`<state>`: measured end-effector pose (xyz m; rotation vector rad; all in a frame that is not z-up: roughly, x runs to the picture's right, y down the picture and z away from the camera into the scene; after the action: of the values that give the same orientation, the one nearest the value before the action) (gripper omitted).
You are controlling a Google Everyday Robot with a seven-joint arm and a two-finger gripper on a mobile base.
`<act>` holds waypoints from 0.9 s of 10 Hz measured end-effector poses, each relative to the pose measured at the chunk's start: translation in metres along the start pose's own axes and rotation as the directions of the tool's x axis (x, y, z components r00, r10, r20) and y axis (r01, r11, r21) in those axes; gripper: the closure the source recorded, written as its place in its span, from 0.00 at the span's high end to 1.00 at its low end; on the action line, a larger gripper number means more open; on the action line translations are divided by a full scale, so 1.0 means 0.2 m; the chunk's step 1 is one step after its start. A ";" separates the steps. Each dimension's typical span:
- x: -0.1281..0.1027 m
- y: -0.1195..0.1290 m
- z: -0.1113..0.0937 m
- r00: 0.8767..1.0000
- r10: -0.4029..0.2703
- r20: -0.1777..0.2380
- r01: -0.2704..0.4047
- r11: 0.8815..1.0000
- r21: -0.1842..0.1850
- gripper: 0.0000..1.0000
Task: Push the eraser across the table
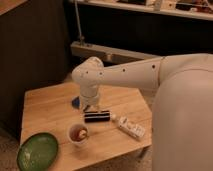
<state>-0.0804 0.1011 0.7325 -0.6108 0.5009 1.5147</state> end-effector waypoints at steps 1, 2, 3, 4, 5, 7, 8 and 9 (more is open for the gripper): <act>0.00 -0.01 0.06 1.000 0.011 -0.029 -0.011 1.000 0.003 0.32; 0.02 -0.03 0.13 0.998 0.020 -0.053 -0.020 1.000 0.006 0.22; 0.04 -0.06 0.20 0.997 0.033 -0.070 -0.033 0.999 0.001 0.13; 0.06 -0.10 0.26 0.995 0.046 -0.083 -0.047 0.999 -0.006 0.04; 0.09 -0.14 0.30 0.994 0.053 -0.093 -0.054 0.998 -0.014 0.00; 0.13 -0.18 0.34 0.994 0.048 -0.101 -0.051 0.998 -0.023 0.00; 0.13 -0.19 0.37 0.994 0.041 -0.101 -0.044 0.999 -0.027 0.00; 0.12 -0.19 0.40 0.994 0.034 -0.104 -0.037 0.999 -0.029 0.00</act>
<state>-0.0477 0.1737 0.7798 -0.7099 0.5710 1.5321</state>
